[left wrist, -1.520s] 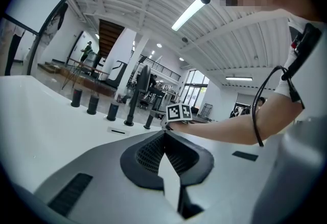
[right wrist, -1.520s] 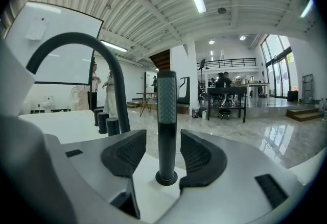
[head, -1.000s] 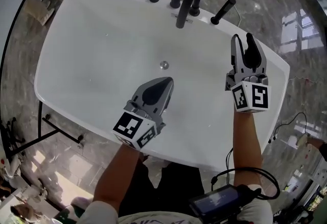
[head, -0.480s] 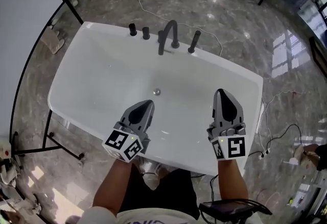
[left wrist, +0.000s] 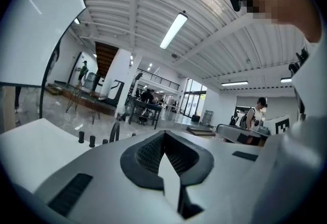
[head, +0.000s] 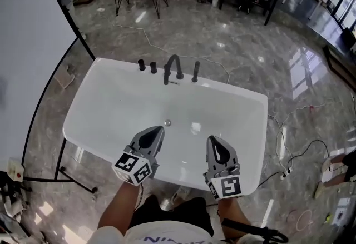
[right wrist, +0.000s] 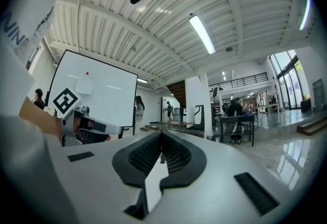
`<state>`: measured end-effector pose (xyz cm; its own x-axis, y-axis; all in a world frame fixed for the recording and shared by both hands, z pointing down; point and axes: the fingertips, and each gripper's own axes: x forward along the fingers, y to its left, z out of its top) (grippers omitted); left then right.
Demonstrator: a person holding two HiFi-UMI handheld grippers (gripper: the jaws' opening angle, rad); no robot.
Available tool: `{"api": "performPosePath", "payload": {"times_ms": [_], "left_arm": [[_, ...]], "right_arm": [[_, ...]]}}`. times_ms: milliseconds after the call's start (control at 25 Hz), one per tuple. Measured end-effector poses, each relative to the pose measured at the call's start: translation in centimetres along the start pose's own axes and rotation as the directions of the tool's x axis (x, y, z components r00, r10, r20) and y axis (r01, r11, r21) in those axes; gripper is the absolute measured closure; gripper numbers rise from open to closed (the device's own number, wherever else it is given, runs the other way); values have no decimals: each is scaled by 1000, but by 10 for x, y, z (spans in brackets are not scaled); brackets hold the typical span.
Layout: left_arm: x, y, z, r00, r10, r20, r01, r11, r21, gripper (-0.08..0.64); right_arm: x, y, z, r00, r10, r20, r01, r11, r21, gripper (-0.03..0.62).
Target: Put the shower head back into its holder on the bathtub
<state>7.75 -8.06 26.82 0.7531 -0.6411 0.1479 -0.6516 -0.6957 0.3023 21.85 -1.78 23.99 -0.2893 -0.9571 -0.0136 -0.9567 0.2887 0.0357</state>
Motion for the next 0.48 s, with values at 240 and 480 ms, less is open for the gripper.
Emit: {"api": "performPosePath", "payload": {"times_ms": [240,480], "left_arm": [[-26,-42,46,996,-72,53,67,993,93,545],[-94,-74,70,987,-125,98,105,976,191,545]], "right_arm": [[-40,11,25,997,-78,6,78,997,7,583],[-81,48,57,990,-139,3,139,989,-40,583]]}}
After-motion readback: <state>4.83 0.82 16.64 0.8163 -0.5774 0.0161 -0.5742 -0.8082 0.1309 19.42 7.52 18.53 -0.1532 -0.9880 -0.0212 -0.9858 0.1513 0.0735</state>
